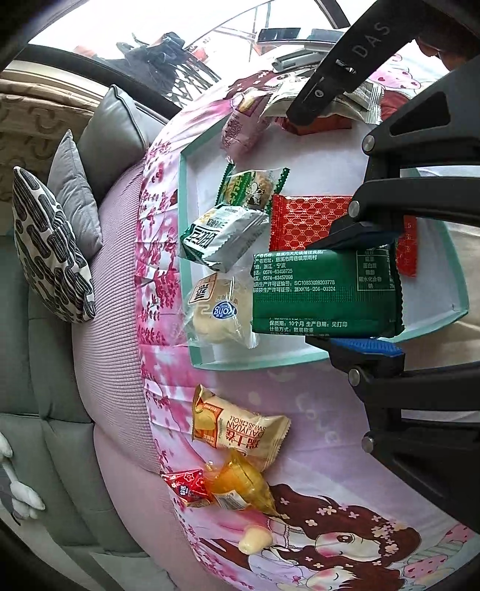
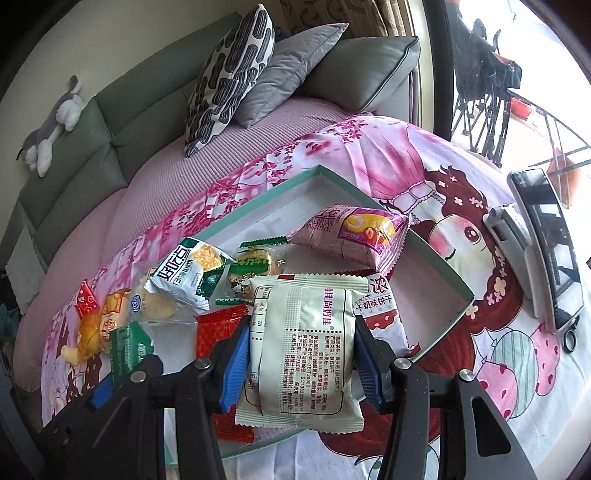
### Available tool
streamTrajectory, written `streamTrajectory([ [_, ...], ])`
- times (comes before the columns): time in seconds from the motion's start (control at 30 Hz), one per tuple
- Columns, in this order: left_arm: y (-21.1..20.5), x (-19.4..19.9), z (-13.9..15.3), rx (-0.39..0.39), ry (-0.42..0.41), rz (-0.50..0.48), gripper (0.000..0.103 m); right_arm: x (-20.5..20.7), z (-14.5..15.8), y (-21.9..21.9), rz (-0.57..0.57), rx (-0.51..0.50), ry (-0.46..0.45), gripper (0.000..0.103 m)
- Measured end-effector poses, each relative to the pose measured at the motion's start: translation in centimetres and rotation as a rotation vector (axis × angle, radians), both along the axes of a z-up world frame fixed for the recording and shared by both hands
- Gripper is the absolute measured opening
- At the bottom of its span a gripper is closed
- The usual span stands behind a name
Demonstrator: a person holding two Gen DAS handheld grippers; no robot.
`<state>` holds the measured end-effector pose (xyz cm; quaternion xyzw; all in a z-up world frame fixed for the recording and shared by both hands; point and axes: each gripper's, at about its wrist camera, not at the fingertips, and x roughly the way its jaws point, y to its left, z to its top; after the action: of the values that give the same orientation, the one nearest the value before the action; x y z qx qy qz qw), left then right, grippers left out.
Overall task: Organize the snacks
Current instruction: 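Carry the green pack with the left gripper while the right carries the white sachet into the tray, then open the left gripper in the tray while the right releases the white sachet there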
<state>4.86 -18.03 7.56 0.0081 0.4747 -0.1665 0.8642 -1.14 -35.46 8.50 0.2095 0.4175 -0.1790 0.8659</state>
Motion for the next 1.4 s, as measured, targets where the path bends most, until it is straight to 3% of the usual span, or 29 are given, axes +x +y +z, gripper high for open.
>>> streamTrajectory([
  [0.57, -0.8, 0.1, -1.3, 0.021, 0.024, -0.016, 0.042, 0.6, -1.5, 0.0, 0.003, 0.013, 0.041, 0.055],
  [0.67, -0.7, 0.1, -1.2, 0.024, 0.023, -0.019, 0.051, 0.6, -1.6, 0.0, 0.002, 0.014, 0.043, 0.055],
  [0.87, -0.4, 0.1, -0.9, 0.028, 0.026, -0.008, 0.056, 0.6, -1.7, 0.0, 0.004, 0.006, 0.052, 0.056],
  [1.0, 0.7, 0.5, -0.7, 0.024, 0.043, 0.045, 0.068, 0.7, -1.9, -0.2, 0.002, 0.014, 0.055, 0.068],
  [1.27, 4.1, 1.4, -0.3, 0.015, 0.049, 0.198, 0.076, 1.2, -2.0, 0.6, 0.044, -0.019, 0.063, 0.077],
  [1.4, 6.0, 1.8, -0.4, 0.009, 0.048, 0.285, 0.088, 1.4, -2.0, 1.0, 0.054, -0.028, 0.055, 0.092],
])
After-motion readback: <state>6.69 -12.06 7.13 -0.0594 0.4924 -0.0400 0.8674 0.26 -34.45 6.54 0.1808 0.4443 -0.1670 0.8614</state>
